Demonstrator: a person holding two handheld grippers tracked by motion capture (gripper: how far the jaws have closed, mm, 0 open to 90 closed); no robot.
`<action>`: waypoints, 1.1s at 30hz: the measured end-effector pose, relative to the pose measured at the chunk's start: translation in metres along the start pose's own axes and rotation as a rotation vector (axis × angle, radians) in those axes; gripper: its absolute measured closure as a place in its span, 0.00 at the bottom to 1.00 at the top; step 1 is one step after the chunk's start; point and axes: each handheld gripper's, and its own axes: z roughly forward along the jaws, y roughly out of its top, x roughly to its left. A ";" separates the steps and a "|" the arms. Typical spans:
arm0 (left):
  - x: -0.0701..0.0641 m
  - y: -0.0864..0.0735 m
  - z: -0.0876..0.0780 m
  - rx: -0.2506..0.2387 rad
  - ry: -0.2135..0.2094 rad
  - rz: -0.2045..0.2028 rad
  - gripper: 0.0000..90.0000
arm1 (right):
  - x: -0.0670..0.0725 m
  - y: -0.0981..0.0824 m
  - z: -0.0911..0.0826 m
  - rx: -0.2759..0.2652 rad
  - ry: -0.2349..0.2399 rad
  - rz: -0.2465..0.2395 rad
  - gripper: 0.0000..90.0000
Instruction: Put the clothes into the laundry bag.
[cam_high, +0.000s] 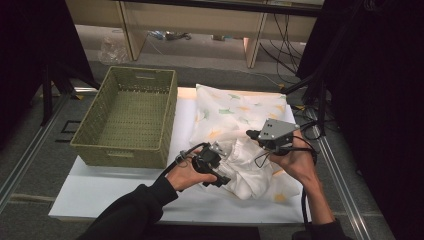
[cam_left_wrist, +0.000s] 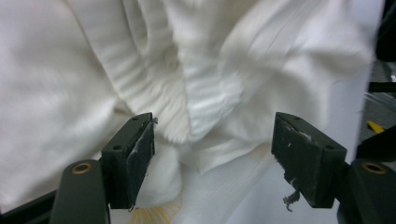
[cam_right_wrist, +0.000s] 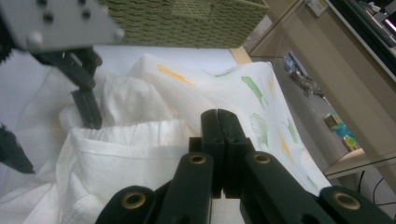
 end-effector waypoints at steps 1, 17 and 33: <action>-0.002 -0.003 0.004 -0.008 0.011 0.000 0.33 | 0.000 0.000 0.000 0.003 0.001 0.003 1.00; -0.020 -0.002 0.017 0.005 0.042 0.061 0.33 | 0.001 0.000 0.001 -0.003 0.008 0.000 1.00; 0.022 0.053 0.026 -0.174 0.119 -0.001 0.90 | -0.002 -0.002 -0.003 -0.001 0.002 0.004 1.00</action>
